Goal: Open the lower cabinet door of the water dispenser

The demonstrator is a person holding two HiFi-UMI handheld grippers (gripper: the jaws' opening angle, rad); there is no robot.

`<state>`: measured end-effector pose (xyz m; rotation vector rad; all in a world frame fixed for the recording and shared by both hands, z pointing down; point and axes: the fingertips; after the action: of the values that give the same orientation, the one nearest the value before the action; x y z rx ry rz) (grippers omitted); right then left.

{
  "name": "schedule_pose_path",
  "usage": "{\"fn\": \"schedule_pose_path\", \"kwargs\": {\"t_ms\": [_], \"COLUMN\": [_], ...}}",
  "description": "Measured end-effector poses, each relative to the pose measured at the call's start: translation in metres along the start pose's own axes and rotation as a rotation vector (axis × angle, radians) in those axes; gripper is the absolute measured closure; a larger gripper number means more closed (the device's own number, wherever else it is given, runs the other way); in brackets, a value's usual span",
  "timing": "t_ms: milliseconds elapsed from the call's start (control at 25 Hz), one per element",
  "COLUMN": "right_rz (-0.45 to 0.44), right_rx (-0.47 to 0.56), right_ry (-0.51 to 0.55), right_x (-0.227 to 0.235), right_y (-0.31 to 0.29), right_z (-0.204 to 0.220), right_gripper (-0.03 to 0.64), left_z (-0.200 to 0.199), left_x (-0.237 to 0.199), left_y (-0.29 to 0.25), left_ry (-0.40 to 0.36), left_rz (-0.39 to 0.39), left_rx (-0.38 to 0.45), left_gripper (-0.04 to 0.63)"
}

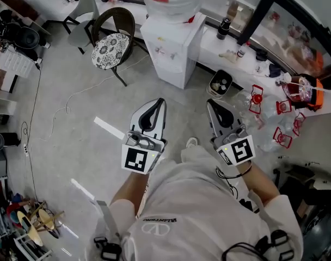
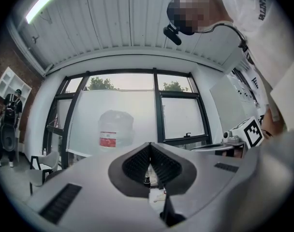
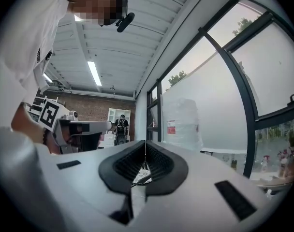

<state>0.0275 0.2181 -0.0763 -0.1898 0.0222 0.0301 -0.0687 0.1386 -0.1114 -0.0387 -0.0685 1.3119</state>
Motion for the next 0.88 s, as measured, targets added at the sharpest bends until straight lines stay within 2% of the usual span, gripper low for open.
{"fn": "schedule_pose_path", "kwargs": {"t_ms": [160, 320, 520, 880], "right_rz": [-0.032, -0.013, 0.03, 0.021], "right_rx": [-0.013, -0.039, -0.055, -0.04], "right_ry": [0.002, -0.034, -0.084, -0.094], "right_x": [0.025, 0.049, 0.084, 0.13], "right_y": [-0.024, -0.053, -0.106, -0.227], "right_z": [0.02, 0.06, 0.147, 0.358], "right_gripper": [0.601, 0.601, 0.601, 0.601], "left_z": [0.015, 0.062, 0.161, 0.376], "left_x": [-0.006, -0.017, -0.04, -0.08], "left_y": [-0.03, -0.06, -0.112, -0.201], "left_ry": [0.003, 0.047, 0.041, -0.009], "left_rz": [-0.015, -0.025, 0.002, 0.04], "left_rx": [0.003, -0.026, -0.084, -0.06], "left_gripper": [0.594, 0.594, 0.594, 0.594]}}
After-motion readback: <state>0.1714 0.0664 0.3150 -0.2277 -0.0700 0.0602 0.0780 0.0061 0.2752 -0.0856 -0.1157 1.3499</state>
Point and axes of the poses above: the fingertips, and each gripper's own axes: y backward along the fingers, x to its right, z out of its underside, and after that the axes turned 14 degrees about -x, right-handed
